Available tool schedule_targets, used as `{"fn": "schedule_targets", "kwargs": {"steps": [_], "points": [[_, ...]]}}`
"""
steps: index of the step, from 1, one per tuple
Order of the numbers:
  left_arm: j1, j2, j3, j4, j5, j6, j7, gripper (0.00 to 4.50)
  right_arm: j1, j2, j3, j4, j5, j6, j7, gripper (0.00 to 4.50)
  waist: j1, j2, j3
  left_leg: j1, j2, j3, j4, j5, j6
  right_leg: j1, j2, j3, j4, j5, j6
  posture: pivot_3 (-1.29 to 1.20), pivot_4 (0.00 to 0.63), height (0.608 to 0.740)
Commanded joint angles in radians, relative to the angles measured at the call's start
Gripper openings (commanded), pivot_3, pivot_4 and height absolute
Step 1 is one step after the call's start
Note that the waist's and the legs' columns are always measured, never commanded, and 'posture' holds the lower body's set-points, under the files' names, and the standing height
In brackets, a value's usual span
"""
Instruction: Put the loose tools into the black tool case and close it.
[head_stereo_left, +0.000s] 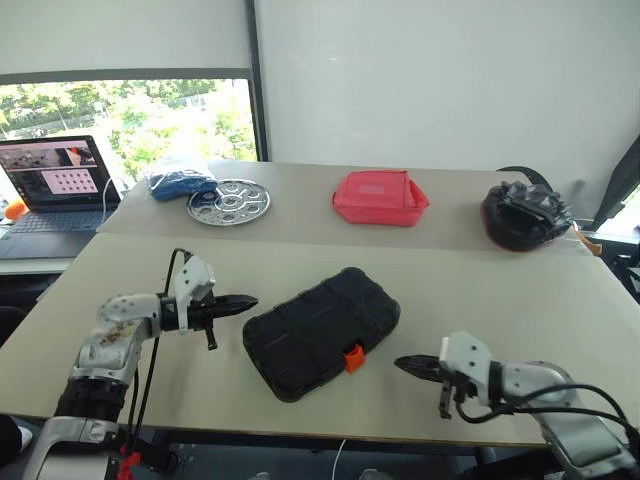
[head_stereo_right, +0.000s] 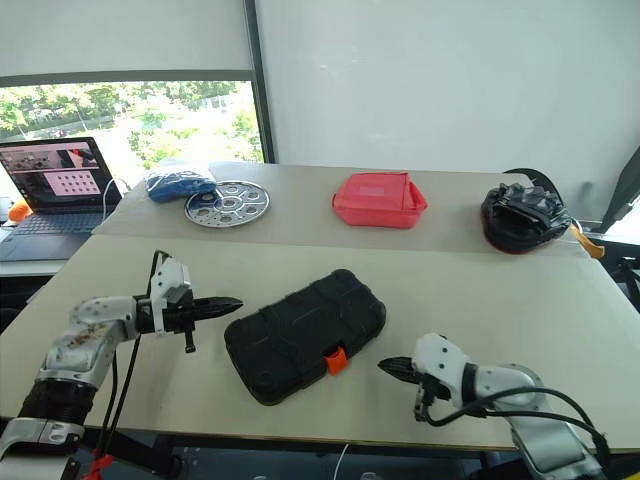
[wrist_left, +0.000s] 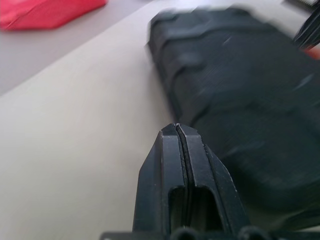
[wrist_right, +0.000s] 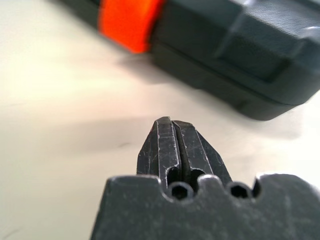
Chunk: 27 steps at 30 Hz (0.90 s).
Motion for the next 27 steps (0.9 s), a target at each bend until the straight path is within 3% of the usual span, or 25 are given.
{"fn": "schedule_targets", "kwargs": {"steps": [1,10,15,27], "points": [[-0.046,-0.028,-0.059,-0.081,-0.009,0.052,-0.007,0.04,0.019,0.011,0.014,-0.103,0.025,0.029,-0.006,0.00,-0.002,0.000,0.000,0.000,0.000,0.000,0.000,0.000,0.000,0.000,0.000,0.000,0.000,0.000,0.000,0.00,0.150,0.740],[-0.123,-0.174,-0.246,-0.018,0.174,0.073,0.135,0.04,-0.055,0.139,0.125,-0.079,-0.093,0.089,-0.134,0.00,-0.004,0.000,0.000,0.001,0.000,0.000,0.001,0.000,0.000,0.000,0.001,0.001,0.001,0.000,0.000,0.00,0.150,0.740],[-0.147,-0.192,-0.286,0.024,0.249,0.066,0.183,0.04,-0.096,0.167,0.139,-0.061,-0.113,0.097,-0.157,0.00,-0.001,0.000,0.000,0.001,-0.001,-0.001,0.001,0.000,0.000,0.001,0.001,0.001,0.001,0.000,0.000,0.00,0.150,0.740],[-0.112,-0.168,-0.338,-0.004,0.283,0.146,0.169,0.04,-0.198,0.220,0.186,0.025,-0.149,0.084,-0.159,0.00,-0.008,0.000,-0.002,0.007,0.000,-0.001,0.001,0.000,0.000,0.006,0.002,0.001,0.002,0.000,0.000,0.00,0.150,0.740]]}}
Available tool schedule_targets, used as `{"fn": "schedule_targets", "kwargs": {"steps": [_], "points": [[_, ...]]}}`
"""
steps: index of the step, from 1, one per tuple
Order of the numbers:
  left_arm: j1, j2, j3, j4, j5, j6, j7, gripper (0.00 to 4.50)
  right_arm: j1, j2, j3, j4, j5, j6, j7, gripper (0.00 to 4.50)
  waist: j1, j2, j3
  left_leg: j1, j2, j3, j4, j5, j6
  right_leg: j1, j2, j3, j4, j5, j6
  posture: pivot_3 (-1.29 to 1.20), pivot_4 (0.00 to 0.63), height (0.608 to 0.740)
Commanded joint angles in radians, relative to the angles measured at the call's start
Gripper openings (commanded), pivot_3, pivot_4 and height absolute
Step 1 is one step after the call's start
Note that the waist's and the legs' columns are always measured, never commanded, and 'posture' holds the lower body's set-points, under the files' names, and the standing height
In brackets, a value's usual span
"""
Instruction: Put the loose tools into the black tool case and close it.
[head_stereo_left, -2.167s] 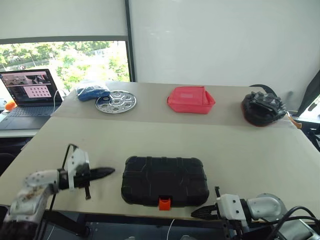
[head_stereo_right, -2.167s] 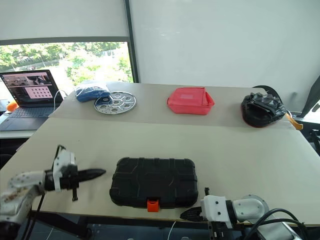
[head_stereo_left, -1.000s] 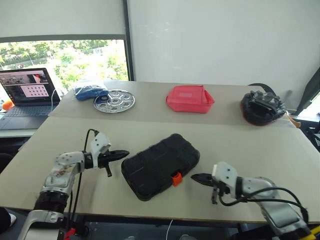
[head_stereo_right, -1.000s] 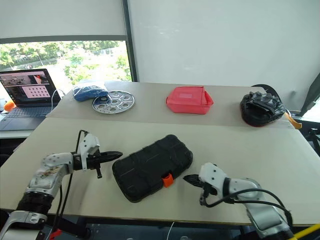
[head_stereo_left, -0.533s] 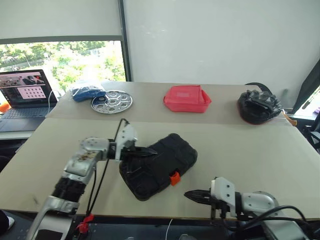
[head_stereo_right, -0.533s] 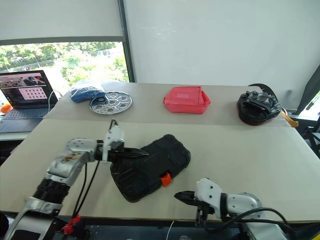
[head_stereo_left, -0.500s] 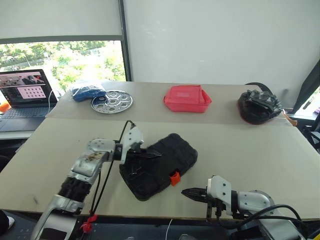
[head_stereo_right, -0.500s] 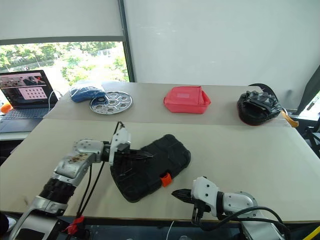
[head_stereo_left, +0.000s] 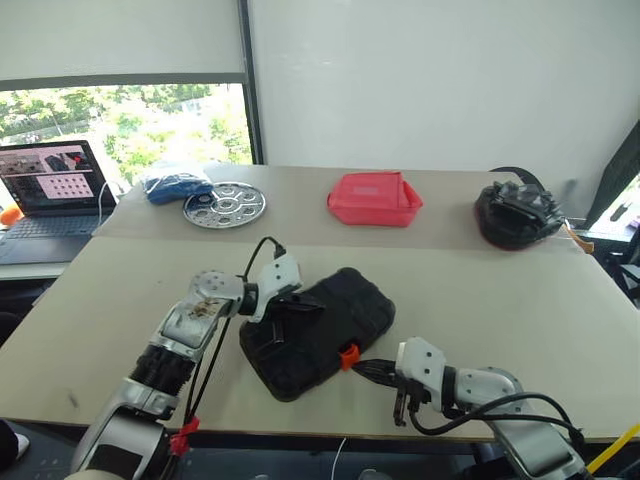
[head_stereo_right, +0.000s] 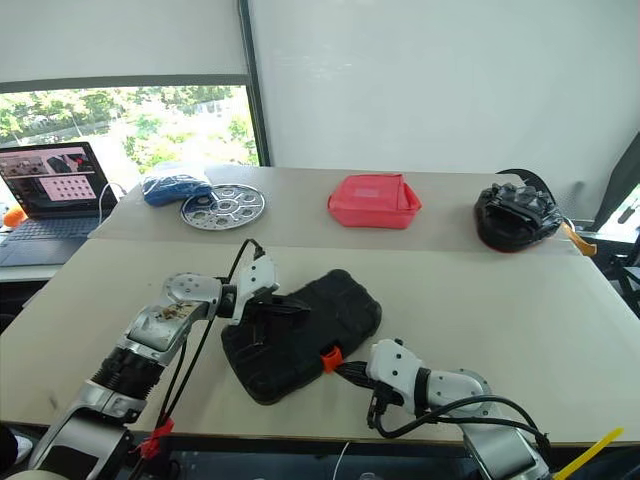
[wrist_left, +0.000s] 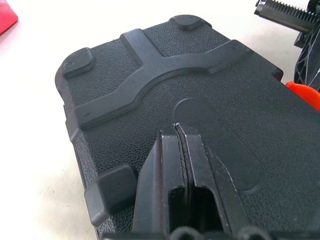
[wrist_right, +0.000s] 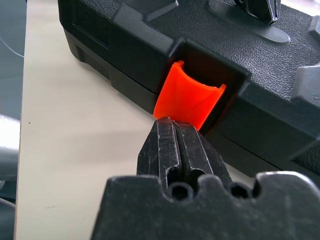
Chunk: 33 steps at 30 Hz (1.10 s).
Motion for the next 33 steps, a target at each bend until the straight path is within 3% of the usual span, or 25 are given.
{"fn": "schedule_targets", "kwargs": {"steps": [1,11,24,30,33], "points": [[0.034,0.009,-0.056,0.011,0.039,0.063,-0.005,0.04,-0.043,0.023,0.008,0.018,-0.016,-0.022,-0.012,0.00,-0.001,0.000,0.000,0.001,0.000,0.000,0.000,0.000,0.000,0.001,0.000,0.000,0.000,0.000,0.000,0.00,0.150,0.740],[0.067,0.036,-0.079,0.015,0.060,0.177,0.013,0.04,-0.090,0.080,0.011,0.059,-0.038,-0.045,-0.020,0.00,-0.007,0.000,-0.001,0.006,0.000,0.000,-0.001,0.000,0.000,0.006,0.001,0.000,0.000,-0.003,0.004,0.00,0.150,0.740],[0.095,0.023,-0.066,0.047,0.051,0.113,0.031,0.04,-0.127,0.079,-0.006,0.025,-0.018,0.065,-0.010,0.00,-0.019,0.000,-0.003,0.016,0.000,-0.001,-0.003,0.000,0.000,0.014,0.001,0.000,-0.001,-0.005,0.005,0.00,0.150,0.740],[0.135,0.025,0.146,0.010,-0.124,-0.035,-0.022,0.04,-0.012,-0.009,-0.152,-0.037,0.130,0.040,0.081,0.00,-0.019,0.001,-0.003,0.015,0.000,-0.001,-0.004,0.000,0.000,0.012,0.000,0.001,-0.001,-0.006,0.004,0.00,0.150,0.740],[0.185,0.074,0.256,-0.012,-0.202,-0.101,-0.080,0.00,0.065,-0.065,-0.256,-0.060,0.221,-0.009,0.159,0.73,-0.021,0.000,-0.003,0.012,0.001,-0.001,-0.006,-0.002,0.002,0.010,0.000,0.000,-0.001,-0.005,0.000,0.00,0.150,0.740]]}}
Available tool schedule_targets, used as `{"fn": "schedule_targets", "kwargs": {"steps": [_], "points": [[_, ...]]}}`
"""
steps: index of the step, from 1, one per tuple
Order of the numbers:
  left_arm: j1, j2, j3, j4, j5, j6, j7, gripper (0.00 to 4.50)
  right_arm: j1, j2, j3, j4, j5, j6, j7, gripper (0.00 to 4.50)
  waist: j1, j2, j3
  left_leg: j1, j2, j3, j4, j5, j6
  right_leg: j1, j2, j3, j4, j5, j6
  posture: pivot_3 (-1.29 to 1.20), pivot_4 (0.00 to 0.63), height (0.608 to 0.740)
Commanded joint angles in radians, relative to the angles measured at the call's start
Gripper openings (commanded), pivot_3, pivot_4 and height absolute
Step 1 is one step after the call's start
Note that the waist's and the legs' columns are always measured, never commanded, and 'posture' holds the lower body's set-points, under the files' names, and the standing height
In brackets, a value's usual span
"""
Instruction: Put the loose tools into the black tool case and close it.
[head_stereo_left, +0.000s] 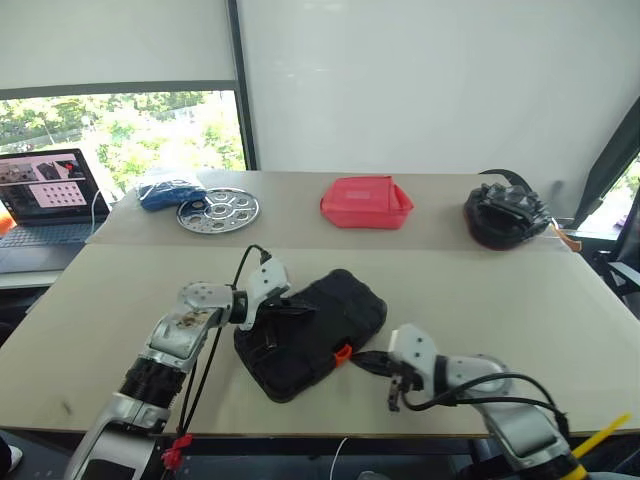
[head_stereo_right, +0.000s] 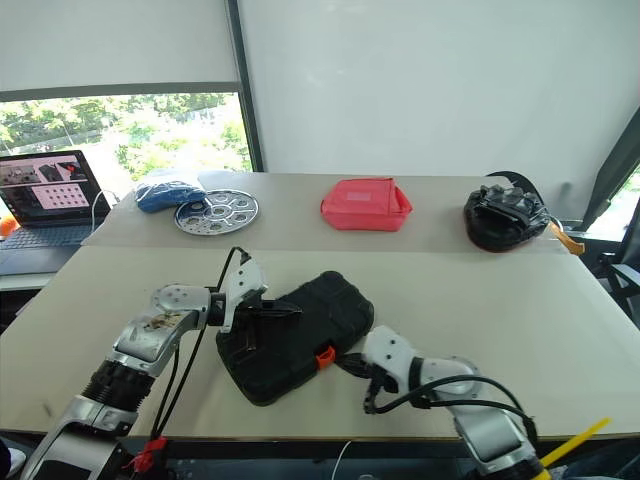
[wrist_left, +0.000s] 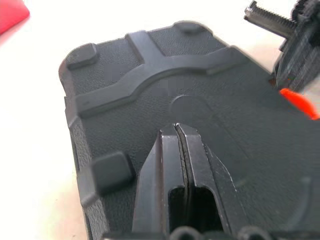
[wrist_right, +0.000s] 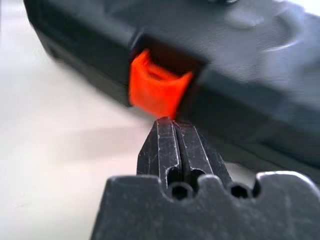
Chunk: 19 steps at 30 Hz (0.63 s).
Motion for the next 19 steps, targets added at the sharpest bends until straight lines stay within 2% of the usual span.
{"fn": "schedule_targets", "kwargs": {"steps": [1,3,6,10,11,12,19], "points": [[0.074,0.081,0.132,-0.018,-0.092,-0.066,-0.083,0.53,0.078,-0.064,-0.141,-0.043,0.106,-0.095,0.094,1.13,-0.004,0.000,0.000,-0.002,0.000,0.000,0.000,-0.001,0.001,-0.002,0.000,0.000,0.000,0.000,-0.002,0.00,0.150,0.740],[0.135,0.142,0.197,-0.026,-0.115,-0.110,-0.118,1.14,0.133,-0.103,-0.215,-0.022,0.133,-0.149,0.141,1.77,-0.008,0.000,0.000,-0.003,0.000,0.000,-0.001,-0.001,0.001,-0.003,0.000,0.000,-0.001,0.000,-0.002,0.00,0.150,0.740],[0.224,0.203,0.271,-0.032,-0.126,-0.169,-0.132,2.34,0.183,-0.137,-0.298,0.026,0.156,-0.228,0.189,2.88,-0.002,0.000,0.001,-0.008,0.000,0.000,-0.001,-0.002,0.002,-0.007,-0.001,-0.001,-0.002,0.000,-0.002,0.00,0.150,0.740],[0.355,0.253,0.354,-0.034,-0.059,-0.283,-0.057,3.63,0.214,-0.169,-0.378,0.124,0.161,-0.324,0.248,4.17,0.008,-0.001,0.001,-0.008,0.000,0.001,0.000,-0.002,0.002,-0.007,-0.003,-0.001,-0.003,0.000,-0.001,0.00,0.150,0.740],[0.380,0.258,0.365,-0.039,-0.053,-0.312,-0.056,3.98,0.215,-0.177,-0.387,0.149,0.159,-0.342,0.259,4.48,0.010,-0.001,0.002,-0.008,0.000,0.001,0.000,-0.002,0.002,-0.007,-0.003,-0.001,-0.003,0.000,-0.001,0.00,0.150,0.740],[0.408,0.262,0.379,-0.053,-0.062,-0.316,-0.056,4.41,0.211,-0.184,-0.395,0.179,0.153,-0.369,0.271,4.50,0.012,-0.001,0.002,-0.008,0.000,0.001,0.000,-0.002,0.002,-0.007,-0.003,-0.001,-0.004,0.000,-0.001,0.00,0.150,0.740],[0.480,0.260,0.403,-0.092,-0.064,-0.341,0.006,4.46,0.158,-0.194,-0.387,0.306,0.134,-0.460,0.292,4.50,0.025,-0.001,0.002,-0.008,0.001,0.002,0.000,-0.002,0.001,-0.007,-0.003,-0.001,-0.004,0.000,-0.002,0.00,0.150,0.740]]}}
